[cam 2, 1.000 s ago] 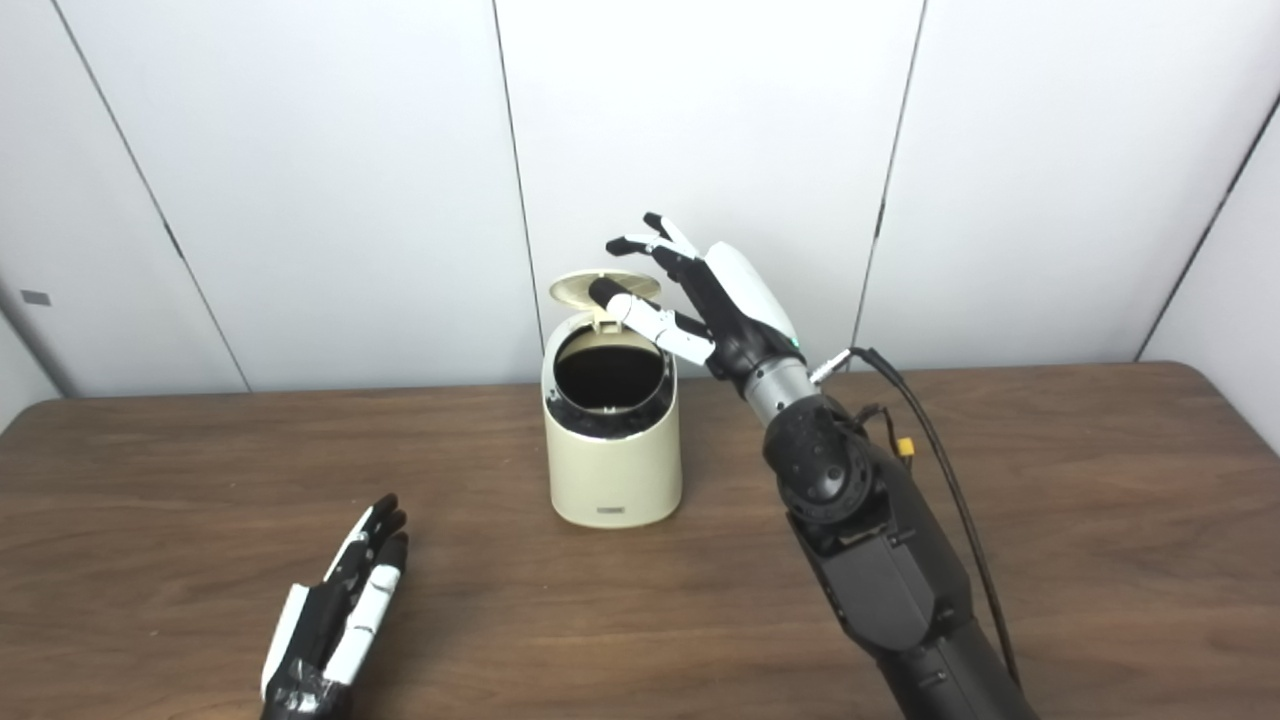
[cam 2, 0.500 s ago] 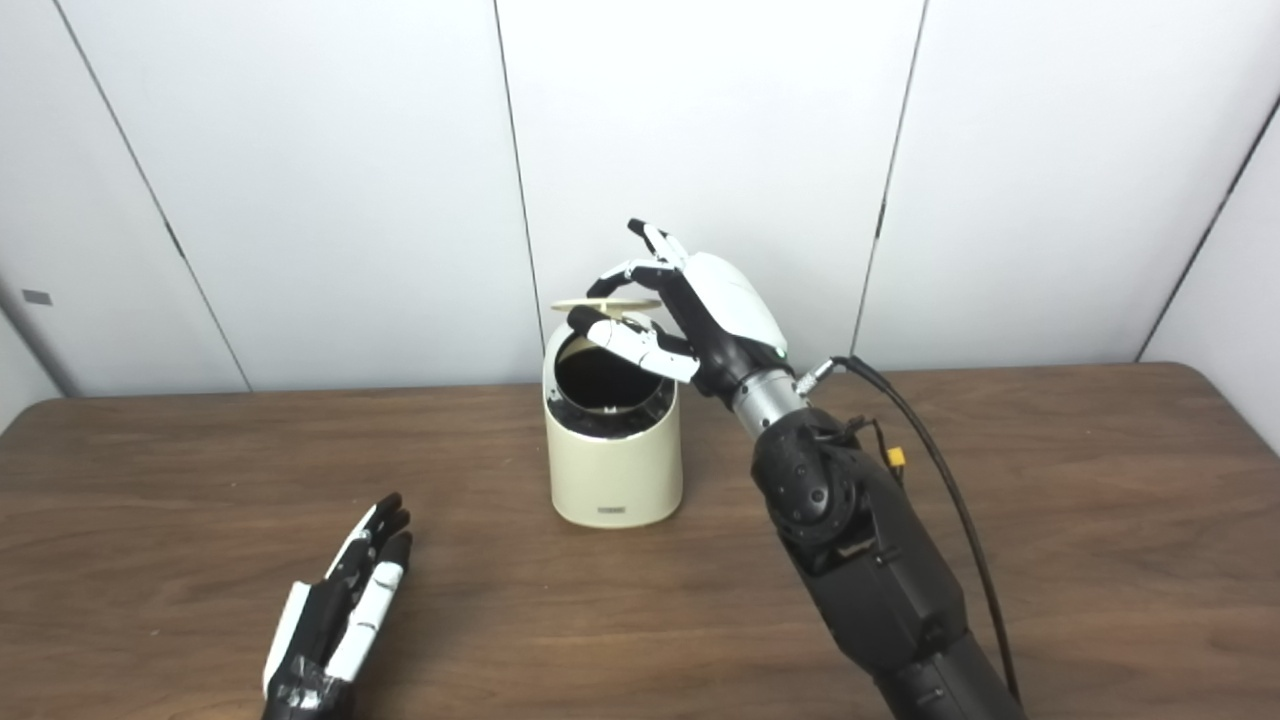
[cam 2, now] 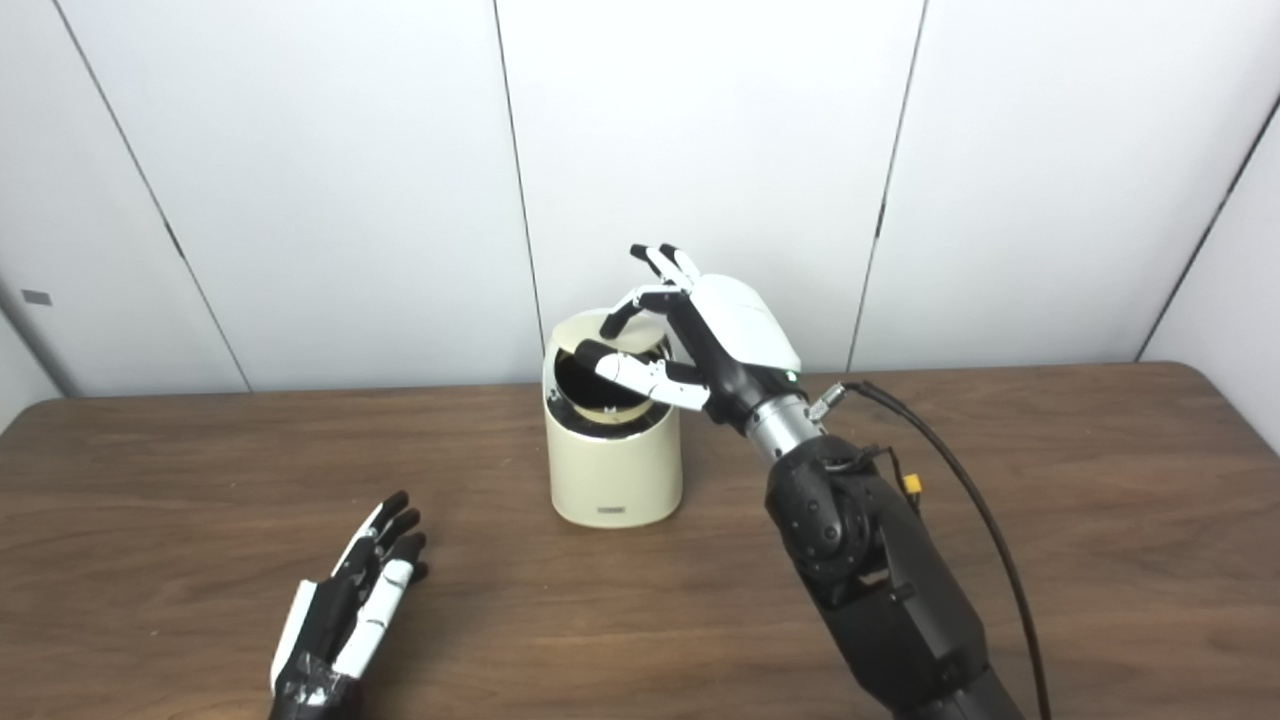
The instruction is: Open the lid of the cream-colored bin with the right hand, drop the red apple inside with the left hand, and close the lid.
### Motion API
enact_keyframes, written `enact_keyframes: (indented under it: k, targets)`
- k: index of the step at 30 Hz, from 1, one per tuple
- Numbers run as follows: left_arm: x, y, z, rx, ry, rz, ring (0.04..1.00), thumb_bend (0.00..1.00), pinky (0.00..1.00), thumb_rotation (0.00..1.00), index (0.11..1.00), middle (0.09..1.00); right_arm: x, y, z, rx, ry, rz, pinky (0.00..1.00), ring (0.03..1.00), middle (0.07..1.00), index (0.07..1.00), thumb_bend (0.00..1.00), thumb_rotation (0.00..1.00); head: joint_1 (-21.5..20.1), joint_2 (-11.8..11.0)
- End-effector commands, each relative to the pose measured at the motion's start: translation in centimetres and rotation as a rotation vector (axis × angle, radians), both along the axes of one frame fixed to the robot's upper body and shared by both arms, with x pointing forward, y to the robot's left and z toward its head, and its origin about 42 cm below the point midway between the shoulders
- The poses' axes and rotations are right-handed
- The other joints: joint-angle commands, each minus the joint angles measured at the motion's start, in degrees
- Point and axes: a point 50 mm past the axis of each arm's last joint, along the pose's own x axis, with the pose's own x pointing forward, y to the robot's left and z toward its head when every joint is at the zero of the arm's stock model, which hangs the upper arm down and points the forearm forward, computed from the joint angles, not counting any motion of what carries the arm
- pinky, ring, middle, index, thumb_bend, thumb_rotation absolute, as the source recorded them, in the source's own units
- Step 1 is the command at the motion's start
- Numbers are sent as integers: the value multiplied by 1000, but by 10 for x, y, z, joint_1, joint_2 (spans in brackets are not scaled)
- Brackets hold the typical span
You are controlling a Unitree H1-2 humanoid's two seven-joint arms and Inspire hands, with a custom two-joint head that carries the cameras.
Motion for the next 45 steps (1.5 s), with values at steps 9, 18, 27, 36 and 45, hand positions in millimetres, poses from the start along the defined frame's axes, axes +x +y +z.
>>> enact_keyframes:
  k: [9,18,27,36,45]
  targets:
    - [3,-5,17,8,-55,-8,889,572,828,712,946,919,-7,4,4,-92,-2,46,966,1000,961,676,527,927,3,4]
    - [3,-6,18,32,-58,-12,886,567,814,720,937,913,-13,5,-13,-141,35,48,963,1000,958,705,518,865,5,8]
    - [3,-9,21,19,-66,-16,887,549,812,697,930,913,-18,3,-16,-184,21,41,972,1000,955,709,505,899,5,13]
    - [3,-11,24,33,-71,-11,886,555,804,700,925,913,-22,6,-16,-359,-30,19,997,1000,982,683,528,922,8,20]
    - [4,-12,25,35,-72,-13,890,552,812,710,924,917,-23,11,-19,-388,-32,20,1000,1000,989,681,551,889,9,18]
